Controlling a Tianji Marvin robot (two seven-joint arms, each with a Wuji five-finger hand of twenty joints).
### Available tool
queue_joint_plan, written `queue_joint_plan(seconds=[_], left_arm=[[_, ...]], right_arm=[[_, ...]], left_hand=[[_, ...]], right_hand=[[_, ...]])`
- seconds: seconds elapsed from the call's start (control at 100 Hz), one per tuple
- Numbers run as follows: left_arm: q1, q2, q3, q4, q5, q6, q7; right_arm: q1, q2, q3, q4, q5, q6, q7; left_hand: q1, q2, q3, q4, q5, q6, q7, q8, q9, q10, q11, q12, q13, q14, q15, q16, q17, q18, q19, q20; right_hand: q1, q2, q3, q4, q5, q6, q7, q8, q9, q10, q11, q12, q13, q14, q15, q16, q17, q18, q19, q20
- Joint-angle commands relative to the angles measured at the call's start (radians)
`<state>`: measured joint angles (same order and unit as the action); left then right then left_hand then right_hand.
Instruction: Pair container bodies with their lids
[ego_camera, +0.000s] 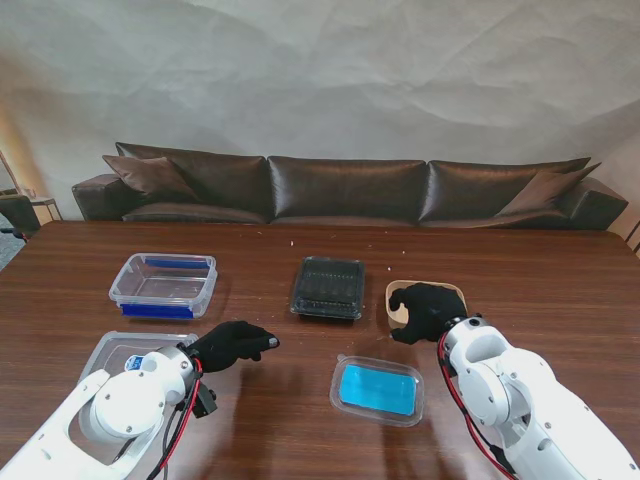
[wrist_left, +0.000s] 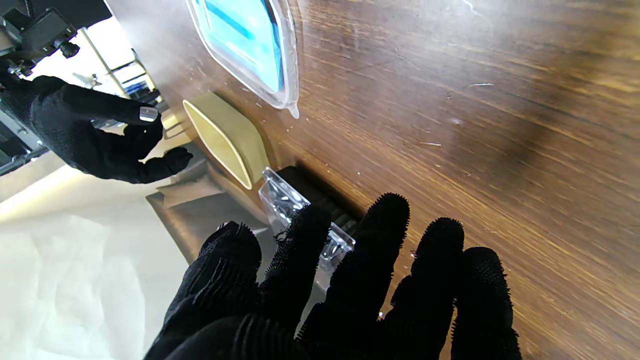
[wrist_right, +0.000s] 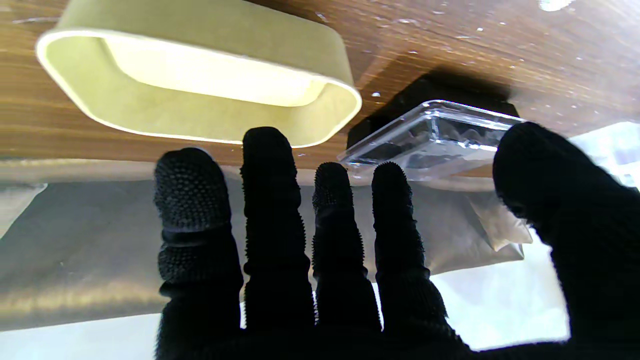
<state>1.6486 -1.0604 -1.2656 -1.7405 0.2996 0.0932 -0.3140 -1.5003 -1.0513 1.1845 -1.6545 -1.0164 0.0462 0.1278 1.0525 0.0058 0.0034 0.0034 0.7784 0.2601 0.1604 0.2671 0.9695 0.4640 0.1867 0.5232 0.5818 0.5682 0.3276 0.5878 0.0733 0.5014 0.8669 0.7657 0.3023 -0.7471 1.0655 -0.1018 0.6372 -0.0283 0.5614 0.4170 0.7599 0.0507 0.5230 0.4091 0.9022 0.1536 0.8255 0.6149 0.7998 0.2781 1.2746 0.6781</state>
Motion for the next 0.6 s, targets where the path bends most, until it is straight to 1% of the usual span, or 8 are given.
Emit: queue_joint_plan(seconds=[0.0,0.08,0.18,0.34,0.44,0.59], left_arm=[[0.001,-0.002,0.002,-0.004,0.001,0.008,-0.022],[0.0,-0.002,0.004,-0.006,0.001,0.014,-0.022],[-0.001,-0.002,0.007,-0.008,0.0,0.021,-0.022],[-0.001,-0.002,0.01,-0.011,-0.001,0.03,-0.023],[-0.001,-0.002,0.012,-0.012,-0.002,0.035,-0.023],[0.001,-0.002,0.013,-0.015,-0.003,0.044,-0.024]], right_arm=[[0.01,0.005,-0.003,0.015,-0.013,-0.006,0.016],[0.024,0.007,-0.011,0.036,-0.027,-0.008,0.014],[0.047,0.008,-0.031,0.072,-0.053,-0.009,-0.009],[0.082,0.008,-0.065,0.124,-0.074,0.004,-0.048],[0.106,0.007,-0.088,0.161,-0.088,0.016,-0.078],[0.14,0.006,-0.123,0.212,-0.096,0.036,-0.117]], left_hand=[[-0.018,0.044,-0.014,-0.011,0.022,-0.002,0.003,0.007,-0.013,0.013,0.0,-0.008,-0.031,-0.003,-0.01,-0.011,-0.018,-0.046,-0.022,-0.009],[-0.018,0.044,-0.014,-0.011,0.021,-0.004,0.003,0.007,-0.014,0.013,-0.001,-0.009,-0.032,-0.003,-0.01,-0.011,-0.018,-0.046,-0.022,-0.009],[-0.018,0.044,-0.014,-0.011,0.022,-0.003,0.003,0.007,-0.012,0.011,0.0,-0.008,-0.032,-0.005,-0.01,-0.011,-0.018,-0.046,-0.022,-0.009],[-0.018,0.044,-0.015,-0.011,0.021,-0.003,0.003,0.007,-0.015,0.013,-0.001,-0.009,-0.034,-0.006,-0.011,-0.012,-0.018,-0.046,-0.022,-0.009],[-0.018,0.043,-0.015,-0.011,0.021,-0.003,0.003,0.007,-0.014,0.013,-0.001,-0.009,-0.032,-0.006,-0.01,-0.011,-0.019,-0.05,-0.023,-0.009],[-0.018,0.044,-0.014,-0.011,0.021,-0.003,0.003,0.007,-0.015,0.013,-0.001,-0.009,-0.035,-0.009,-0.013,-0.012,-0.019,-0.052,-0.023,-0.008]], right_hand=[[0.031,-0.073,0.031,-0.029,-0.018,-0.015,0.021,0.015,-0.02,-0.031,0.017,0.016,-0.013,-0.013,0.036,0.02,-0.388,-0.028,0.064,0.06],[0.044,-0.109,0.05,-0.039,-0.011,-0.02,0.026,0.013,-0.011,-0.036,0.018,0.016,-0.001,-0.022,0.071,0.034,-0.369,-0.036,0.1,0.084],[0.056,-0.155,0.08,-0.048,0.002,-0.022,0.036,0.012,0.017,-0.045,0.023,0.016,0.036,-0.041,0.124,0.053,-0.328,-0.052,0.15,0.112],[0.075,-0.216,0.116,-0.063,0.029,-0.024,0.055,0.009,0.061,-0.042,0.029,0.018,0.092,-0.065,0.223,0.086,-0.264,-0.072,0.228,0.147],[0.079,-0.238,0.13,-0.068,0.052,-0.024,0.069,0.009,0.096,-0.04,0.035,0.02,0.134,-0.081,0.268,0.096,-0.223,-0.077,0.262,0.156],[0.084,-0.262,0.144,-0.072,0.081,-0.027,0.084,0.01,0.131,-0.034,0.04,0.022,0.176,-0.093,0.305,0.102,-0.189,-0.076,0.283,0.158]])
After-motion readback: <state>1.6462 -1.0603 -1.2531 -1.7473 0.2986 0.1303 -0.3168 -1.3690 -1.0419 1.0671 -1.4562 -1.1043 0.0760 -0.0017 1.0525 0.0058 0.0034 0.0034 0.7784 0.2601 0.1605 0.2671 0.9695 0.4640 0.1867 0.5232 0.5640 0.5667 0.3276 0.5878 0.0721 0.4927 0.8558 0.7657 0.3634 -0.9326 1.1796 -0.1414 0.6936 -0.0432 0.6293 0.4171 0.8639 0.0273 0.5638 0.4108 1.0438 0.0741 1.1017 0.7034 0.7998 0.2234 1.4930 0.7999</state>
